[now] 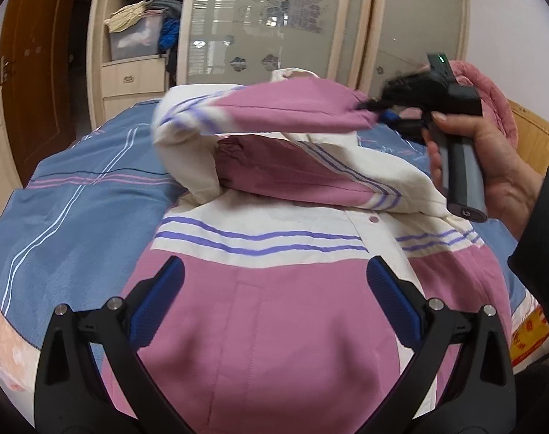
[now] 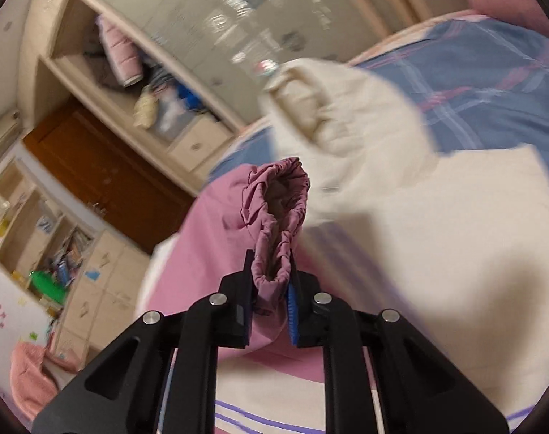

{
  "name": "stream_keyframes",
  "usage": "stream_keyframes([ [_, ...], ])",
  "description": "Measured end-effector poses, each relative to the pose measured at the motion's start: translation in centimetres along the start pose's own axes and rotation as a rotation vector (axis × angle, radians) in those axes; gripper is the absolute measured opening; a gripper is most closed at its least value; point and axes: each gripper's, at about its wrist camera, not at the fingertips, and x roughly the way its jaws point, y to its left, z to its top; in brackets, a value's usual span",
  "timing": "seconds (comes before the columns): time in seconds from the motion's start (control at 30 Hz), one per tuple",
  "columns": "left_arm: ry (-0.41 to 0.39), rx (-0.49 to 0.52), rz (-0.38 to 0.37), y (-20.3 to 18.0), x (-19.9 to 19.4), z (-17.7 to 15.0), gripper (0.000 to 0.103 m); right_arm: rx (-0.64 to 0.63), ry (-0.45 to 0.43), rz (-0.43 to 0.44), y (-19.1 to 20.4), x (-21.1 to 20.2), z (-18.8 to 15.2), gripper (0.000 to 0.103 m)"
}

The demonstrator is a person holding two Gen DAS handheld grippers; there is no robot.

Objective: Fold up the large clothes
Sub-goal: 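Lift the cuff with the right gripper and lay the sleeve flatter across the chest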

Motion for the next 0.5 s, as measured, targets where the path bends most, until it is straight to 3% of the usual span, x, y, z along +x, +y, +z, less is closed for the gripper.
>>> stream_keyframes([
  [0.2, 0.024, 0.049, -0.028, -1.3, 0.5, -0.4, 0.101, -0.017, -0.093, -0.242, -5.7, -2.6, -0.8, 0.019],
  [0.27, 0.035, 0.059, -0.033, -1.6, 0.8, -0.5, 0.101, -0.026, -0.082, -0.309, -7.1, -2.8, -1.4, 0.042],
  [0.3, 0.042, 0.064, -0.035, -1.8, 1.0, -0.6, 0.101, -0.014, -0.089, -0.312, -7.5, -3.3, -1.6, 0.08],
  [0.33, 0.049, 0.067, -0.039, -1.9, 1.1, -0.7, 0.101, 0.008, -0.124, -0.289, -7.9, -4.2, -2.0, 0.097],
  [0.43, 0.059, 0.06, -0.046, -2.1, 1.4, -0.9, 0.101, 0.036, -0.275, -0.148, -8.3, -8.4, -4.0, 0.099],
  [0.5, 0.06, 0.043, -0.053, -1.9, 1.5, -0.8, 0.101, 0.052, -0.313, -0.036, -8.5, -10.7, -5.6, 0.099],
])
